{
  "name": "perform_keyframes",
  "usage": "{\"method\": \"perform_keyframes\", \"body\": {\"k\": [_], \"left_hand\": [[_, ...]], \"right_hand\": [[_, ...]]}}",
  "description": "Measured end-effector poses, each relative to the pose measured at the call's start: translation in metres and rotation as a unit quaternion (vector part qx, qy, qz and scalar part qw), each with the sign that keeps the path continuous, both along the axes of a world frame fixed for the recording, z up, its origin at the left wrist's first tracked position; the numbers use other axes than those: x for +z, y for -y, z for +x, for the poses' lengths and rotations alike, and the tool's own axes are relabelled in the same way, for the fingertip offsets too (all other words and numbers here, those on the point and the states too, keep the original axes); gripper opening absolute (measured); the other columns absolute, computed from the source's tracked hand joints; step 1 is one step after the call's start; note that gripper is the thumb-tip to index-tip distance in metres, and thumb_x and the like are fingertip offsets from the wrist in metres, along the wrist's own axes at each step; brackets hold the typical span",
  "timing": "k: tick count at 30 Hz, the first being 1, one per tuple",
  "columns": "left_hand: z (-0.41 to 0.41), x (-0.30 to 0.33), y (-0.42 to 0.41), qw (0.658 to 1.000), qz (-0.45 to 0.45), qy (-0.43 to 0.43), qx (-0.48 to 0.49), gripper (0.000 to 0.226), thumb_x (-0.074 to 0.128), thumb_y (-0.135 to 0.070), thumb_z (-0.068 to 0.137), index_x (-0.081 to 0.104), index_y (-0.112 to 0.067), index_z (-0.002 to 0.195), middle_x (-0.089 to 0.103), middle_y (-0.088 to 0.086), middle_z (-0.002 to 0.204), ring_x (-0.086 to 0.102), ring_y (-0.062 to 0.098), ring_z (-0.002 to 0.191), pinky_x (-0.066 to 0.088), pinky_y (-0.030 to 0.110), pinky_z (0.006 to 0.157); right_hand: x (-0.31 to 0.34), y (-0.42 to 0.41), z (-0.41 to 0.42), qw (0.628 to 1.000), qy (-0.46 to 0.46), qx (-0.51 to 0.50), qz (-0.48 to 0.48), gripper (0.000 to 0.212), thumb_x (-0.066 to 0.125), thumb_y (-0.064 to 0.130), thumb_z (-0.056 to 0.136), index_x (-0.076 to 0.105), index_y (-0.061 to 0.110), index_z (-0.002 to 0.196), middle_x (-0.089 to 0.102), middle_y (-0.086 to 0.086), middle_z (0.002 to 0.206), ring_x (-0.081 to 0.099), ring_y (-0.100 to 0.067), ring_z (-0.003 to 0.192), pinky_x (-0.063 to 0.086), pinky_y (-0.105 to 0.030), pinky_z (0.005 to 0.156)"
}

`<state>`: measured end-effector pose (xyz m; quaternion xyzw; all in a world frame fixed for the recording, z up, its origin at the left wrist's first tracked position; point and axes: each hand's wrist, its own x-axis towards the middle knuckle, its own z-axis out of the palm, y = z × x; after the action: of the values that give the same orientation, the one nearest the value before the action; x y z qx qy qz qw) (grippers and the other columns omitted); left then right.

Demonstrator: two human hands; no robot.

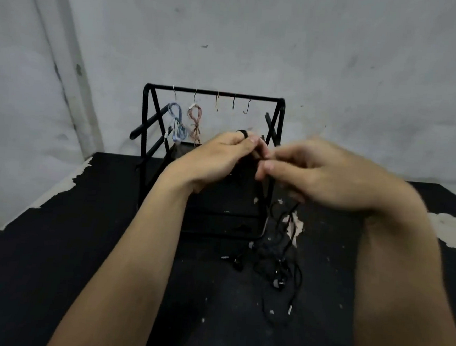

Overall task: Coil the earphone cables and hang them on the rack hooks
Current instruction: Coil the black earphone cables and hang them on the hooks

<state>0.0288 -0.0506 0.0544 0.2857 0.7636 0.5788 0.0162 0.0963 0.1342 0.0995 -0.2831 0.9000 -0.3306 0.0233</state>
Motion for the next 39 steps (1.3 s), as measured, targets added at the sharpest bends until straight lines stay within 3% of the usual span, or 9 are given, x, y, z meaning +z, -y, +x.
{"method": "perform_keyframes", "body": {"k": [4, 9, 12, 15, 19, 24, 30, 36, 39], "left_hand": [[0.016, 0.003, -0.008, 0.988, 0.043, 0.084, -0.119, 0.044, 0.027, -0.033, 0.108, 0.056, -0.007, 0.087, 0.044, 0.002, 0.054, 0.048, 0.021, 0.056, 0.042, 0.024, 0.059], [0.023, 0.007, -0.013, 0.966, 0.105, 0.125, -0.202, 0.047, 0.019, -0.037, 0.108, 0.045, -0.010, 0.079, 0.019, -0.004, 0.053, 0.022, 0.013, 0.047, 0.016, 0.028, 0.052], [0.025, 0.008, -0.010, 0.956, 0.126, 0.116, -0.238, 0.039, 0.022, -0.028, 0.108, 0.044, -0.012, 0.081, 0.018, -0.004, 0.055, 0.026, 0.011, 0.044, 0.018, 0.029, 0.050], [0.025, 0.009, -0.007, 0.950, 0.183, 0.102, -0.232, 0.031, 0.026, -0.019, 0.107, 0.049, -0.010, 0.089, 0.034, -0.006, 0.056, 0.046, 0.012, 0.051, 0.034, 0.028, 0.053], [0.022, 0.013, -0.005, 0.942, 0.257, 0.091, -0.195, 0.028, 0.027, -0.017, 0.107, 0.051, -0.005, 0.097, 0.047, -0.006, 0.062, 0.048, 0.009, 0.054, 0.041, 0.022, 0.056], [0.014, 0.021, 0.005, 0.911, 0.373, 0.115, -0.135, 0.031, 0.031, -0.019, 0.107, 0.058, -0.003, 0.108, 0.055, -0.002, 0.072, 0.048, 0.007, 0.057, 0.039, 0.017, 0.050], [0.014, 0.032, 0.023, 0.905, 0.415, 0.077, -0.056, 0.033, 0.034, -0.025, 0.107, 0.063, -0.011, 0.110, 0.074, -0.001, 0.089, 0.068, 0.012, 0.077, 0.050, 0.019, 0.061], [0.017, 0.044, 0.056, 0.905, 0.425, -0.001, -0.006, 0.033, 0.033, -0.026, 0.107, 0.062, -0.010, 0.112, 0.071, -0.001, 0.088, 0.066, 0.014, 0.083, 0.047, 0.022, 0.066], [0.021, 0.049, 0.071, 0.898, 0.439, -0.027, 0.009, 0.034, 0.033, -0.025, 0.107, 0.062, -0.010, 0.111, 0.068, -0.001, 0.088, 0.064, 0.015, 0.084, 0.046, 0.023, 0.067]], "right_hand": [[0.002, -0.007, -0.014, 0.980, -0.149, -0.085, -0.102, 0.021, 0.058, 0.019, 0.100, 0.068, 0.023, 0.082, 0.060, 0.021, 0.057, 0.051, 0.004, 0.053, 0.037, -0.011, 0.056], [-0.007, 0.002, -0.028, 0.948, -0.205, -0.114, -0.213, 0.011, 0.065, 0.022, 0.095, 0.071, 0.015, 0.088, 0.053, -0.023, 0.070, 0.044, -0.011, 0.062, 0.037, -0.023, 0.057], [-0.012, 0.009, -0.034, 0.936, -0.176, -0.110, -0.285, 0.008, 0.068, 0.019, 0.094, 0.070, 0.015, 0.088, 0.048, -0.009, 0.067, 0.041, -0.004, 0.055, 0.035, -0.017, 0.054], [-0.021, 0.019, -0.039, 0.922, -0.092, -0.097, -0.363, 0.013, 0.063, 0.020, 0.097, 0.069, 0.018, 0.086, 0.061, 0.000, 0.070, 0.050, -0.015, 0.059, 0.040, -0.024, 0.052], [-0.032, 0.045, -0.039, 0.891, 0.057, -0.070, -0.445, 0.026, 0.050, 0.016, 0.104, 0.064, 0.020, 0.084, 0.057, 0.008, 0.050, 0.049, -0.006, 0.040, 0.039, -0.023, 0.046], [-0.052, 0.059, -0.048, 0.935, 0.058, -0.063, -0.345, 0.032, 0.049, 0.014, 0.104, 0.062, 0.025, 0.078, 0.049, 0.007, 0.056, 0.038, -0.011, 0.046, 0.031, -0.028, 0.046], [-0.058, 0.054, -0.046, 0.979, 0.141, 0.033, -0.143, 0.020, 0.044, 0.015, 0.106, 0.061, 0.003, 0.105, 0.065, -0.008, 0.075, 0.064, -0.018, 0.060, 0.047, -0.025, 0.057], [-0.061, 0.033, -0.044, 0.959, 0.268, 0.075, 0.060, 0.022, 0.043, 0.012, 0.106, 0.062, 0.005, 0.118, 0.073, -0.007, 0.087, 0.071, -0.018, 0.079, 0.054, -0.029, 0.069], [-0.062, 0.023, -0.047, 0.959, 0.200, 0.047, 0.194, 0.016, 0.061, 0.014, 0.098, 0.068, 0.013, 0.112, 0.077, -0.004, 0.094, 0.070, -0.017, 0.085, 0.053, -0.027, 0.079]]}}
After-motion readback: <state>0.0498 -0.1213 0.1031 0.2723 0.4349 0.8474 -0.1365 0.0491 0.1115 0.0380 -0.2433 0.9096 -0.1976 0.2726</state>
